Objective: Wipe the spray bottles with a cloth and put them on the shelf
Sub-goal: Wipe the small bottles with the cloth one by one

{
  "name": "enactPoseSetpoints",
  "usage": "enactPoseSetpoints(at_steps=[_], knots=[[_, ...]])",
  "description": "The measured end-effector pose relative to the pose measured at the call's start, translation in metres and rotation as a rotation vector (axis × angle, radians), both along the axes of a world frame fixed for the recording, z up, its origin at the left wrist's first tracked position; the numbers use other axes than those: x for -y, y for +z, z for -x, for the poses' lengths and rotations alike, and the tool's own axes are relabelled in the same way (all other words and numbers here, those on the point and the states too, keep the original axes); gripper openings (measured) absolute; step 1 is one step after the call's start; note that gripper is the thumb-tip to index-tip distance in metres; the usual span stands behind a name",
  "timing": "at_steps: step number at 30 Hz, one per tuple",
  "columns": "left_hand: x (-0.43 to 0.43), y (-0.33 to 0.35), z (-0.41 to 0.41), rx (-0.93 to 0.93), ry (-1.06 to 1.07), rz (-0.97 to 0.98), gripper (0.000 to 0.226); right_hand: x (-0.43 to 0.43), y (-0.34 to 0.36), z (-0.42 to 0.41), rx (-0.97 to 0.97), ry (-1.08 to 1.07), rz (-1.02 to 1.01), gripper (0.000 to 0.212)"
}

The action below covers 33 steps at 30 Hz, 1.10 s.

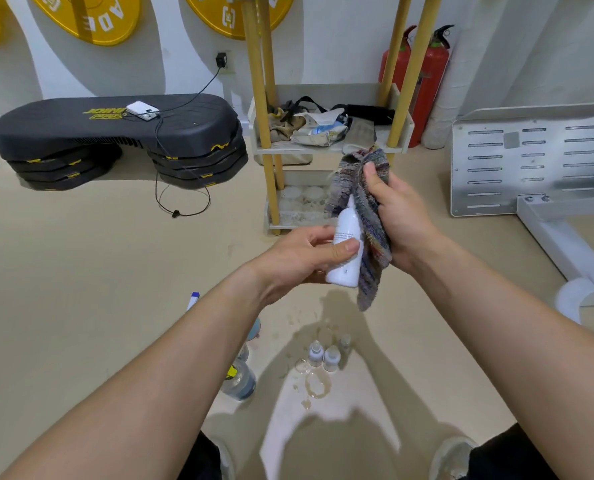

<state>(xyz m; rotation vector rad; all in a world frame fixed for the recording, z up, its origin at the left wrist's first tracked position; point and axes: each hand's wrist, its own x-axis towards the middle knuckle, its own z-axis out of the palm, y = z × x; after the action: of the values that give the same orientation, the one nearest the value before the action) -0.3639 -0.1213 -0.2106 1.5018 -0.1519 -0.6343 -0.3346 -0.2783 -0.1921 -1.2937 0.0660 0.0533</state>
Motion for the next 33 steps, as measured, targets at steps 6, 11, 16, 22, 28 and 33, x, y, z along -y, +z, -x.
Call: enactPoseSetpoints(at_steps=[6,11,16,22,28,33], knots=[[-0.005,0.003,0.002,-0.117,-0.011,0.209,0.019,0.001,0.003,-0.001,-0.297,0.016,-0.335,0.057],[-0.002,0.011,-0.001,-0.127,0.267,0.509,0.042,-0.006,-0.004,0.0,-0.342,-0.105,-0.331,0.067],[0.014,0.011,-0.001,-0.057,0.507,0.597,0.028,-0.039,-0.013,0.014,-0.269,-0.262,-0.233,0.039],[0.017,-0.001,-0.004,0.344,0.607,0.117,0.028,-0.045,-0.011,0.021,-0.466,-0.244,-0.341,0.039],[0.009,-0.006,-0.009,0.613,0.563,-0.309,0.034,-0.032,-0.013,0.02,-0.585,-0.113,-0.256,0.045],[0.006,-0.008,-0.01,0.645,0.564,-0.36,0.036,-0.03,-0.017,0.021,-0.547,-0.112,-0.149,0.02]])
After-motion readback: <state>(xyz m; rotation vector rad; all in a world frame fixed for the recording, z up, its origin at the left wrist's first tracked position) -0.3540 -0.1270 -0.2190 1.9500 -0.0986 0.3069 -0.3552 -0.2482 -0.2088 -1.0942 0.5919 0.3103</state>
